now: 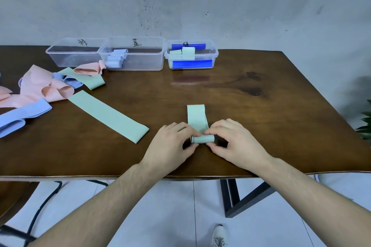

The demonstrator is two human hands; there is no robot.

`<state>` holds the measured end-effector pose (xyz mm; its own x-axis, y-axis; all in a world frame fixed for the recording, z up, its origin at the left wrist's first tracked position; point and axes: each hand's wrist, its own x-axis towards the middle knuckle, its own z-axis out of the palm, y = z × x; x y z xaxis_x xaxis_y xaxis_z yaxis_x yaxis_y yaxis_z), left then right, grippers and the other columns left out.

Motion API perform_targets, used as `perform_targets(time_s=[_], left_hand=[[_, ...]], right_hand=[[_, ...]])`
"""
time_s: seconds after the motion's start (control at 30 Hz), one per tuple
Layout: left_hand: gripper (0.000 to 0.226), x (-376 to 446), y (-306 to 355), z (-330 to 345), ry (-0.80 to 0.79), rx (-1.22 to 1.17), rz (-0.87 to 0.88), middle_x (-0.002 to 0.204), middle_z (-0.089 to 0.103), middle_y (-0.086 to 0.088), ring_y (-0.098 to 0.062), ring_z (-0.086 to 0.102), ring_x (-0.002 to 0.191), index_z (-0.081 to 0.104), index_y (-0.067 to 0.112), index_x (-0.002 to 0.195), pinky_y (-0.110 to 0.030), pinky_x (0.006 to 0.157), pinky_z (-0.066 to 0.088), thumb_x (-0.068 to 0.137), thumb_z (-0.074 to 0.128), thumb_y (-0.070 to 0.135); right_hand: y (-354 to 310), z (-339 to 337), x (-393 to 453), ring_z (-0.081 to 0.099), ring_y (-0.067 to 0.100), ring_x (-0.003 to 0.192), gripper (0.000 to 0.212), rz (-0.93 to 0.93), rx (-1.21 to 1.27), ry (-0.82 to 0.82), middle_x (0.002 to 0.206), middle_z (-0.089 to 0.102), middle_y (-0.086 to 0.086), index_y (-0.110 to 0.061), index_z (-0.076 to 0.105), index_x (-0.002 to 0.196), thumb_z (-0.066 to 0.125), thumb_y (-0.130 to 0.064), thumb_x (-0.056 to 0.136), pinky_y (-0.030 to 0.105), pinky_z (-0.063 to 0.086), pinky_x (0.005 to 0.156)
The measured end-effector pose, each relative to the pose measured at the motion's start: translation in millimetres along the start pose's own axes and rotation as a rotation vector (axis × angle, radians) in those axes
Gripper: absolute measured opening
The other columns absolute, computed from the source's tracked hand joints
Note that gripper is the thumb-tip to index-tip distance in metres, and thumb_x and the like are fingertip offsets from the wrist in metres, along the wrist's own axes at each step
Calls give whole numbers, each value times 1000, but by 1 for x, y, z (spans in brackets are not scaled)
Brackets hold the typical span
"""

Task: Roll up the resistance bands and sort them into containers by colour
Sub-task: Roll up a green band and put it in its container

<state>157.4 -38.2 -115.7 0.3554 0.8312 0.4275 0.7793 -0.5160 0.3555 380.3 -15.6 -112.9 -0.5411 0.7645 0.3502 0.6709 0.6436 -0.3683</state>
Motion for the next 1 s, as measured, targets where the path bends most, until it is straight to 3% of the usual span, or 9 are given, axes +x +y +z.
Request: perform_targets(time_s=[0.2,0.3,0.5,0.7,1.0], left_hand=[[19,-11,6,0,-10,-8,12,102,67,14,-12,60,86,71,28,104,-36,71,51,85,74,30],[20,-13,5,3,-8,-9,1,102,67,14,-12,59,85,70,28,105,-38,71,51,86,72,32],[25,-9,3,4,-19,-11,-51,106,65,17,-9,57,93,70,29,110,-35,78,50,87,67,38],[31,-7,0,5,-31,-14,-74,108,59,17,-3,48,89,70,31,117,-29,79,43,89,65,41],[25,-6,1,5,-6,16,-62,107,63,15,-9,54,90,70,31,111,-32,77,46,87,72,36]], right_hand=[[-5,-1,-15,48,1,93,31,-13,4,11,109,62,-18,-28,71,118,75,-27,87,22,42,90],[-6,0,-17,47,1,94,32,4,19,11,110,62,-18,-28,71,119,75,-28,87,26,46,89],[-7,-4,-11,44,2,98,34,19,-2,-1,114,58,-19,-30,69,119,75,-32,87,28,45,91],[-5,-4,-5,48,2,94,26,44,28,-5,109,62,-21,-31,70,112,75,-30,86,30,47,91],[-3,-4,-2,47,0,94,28,47,39,-13,109,62,-22,-32,70,113,75,-33,86,29,47,92]])
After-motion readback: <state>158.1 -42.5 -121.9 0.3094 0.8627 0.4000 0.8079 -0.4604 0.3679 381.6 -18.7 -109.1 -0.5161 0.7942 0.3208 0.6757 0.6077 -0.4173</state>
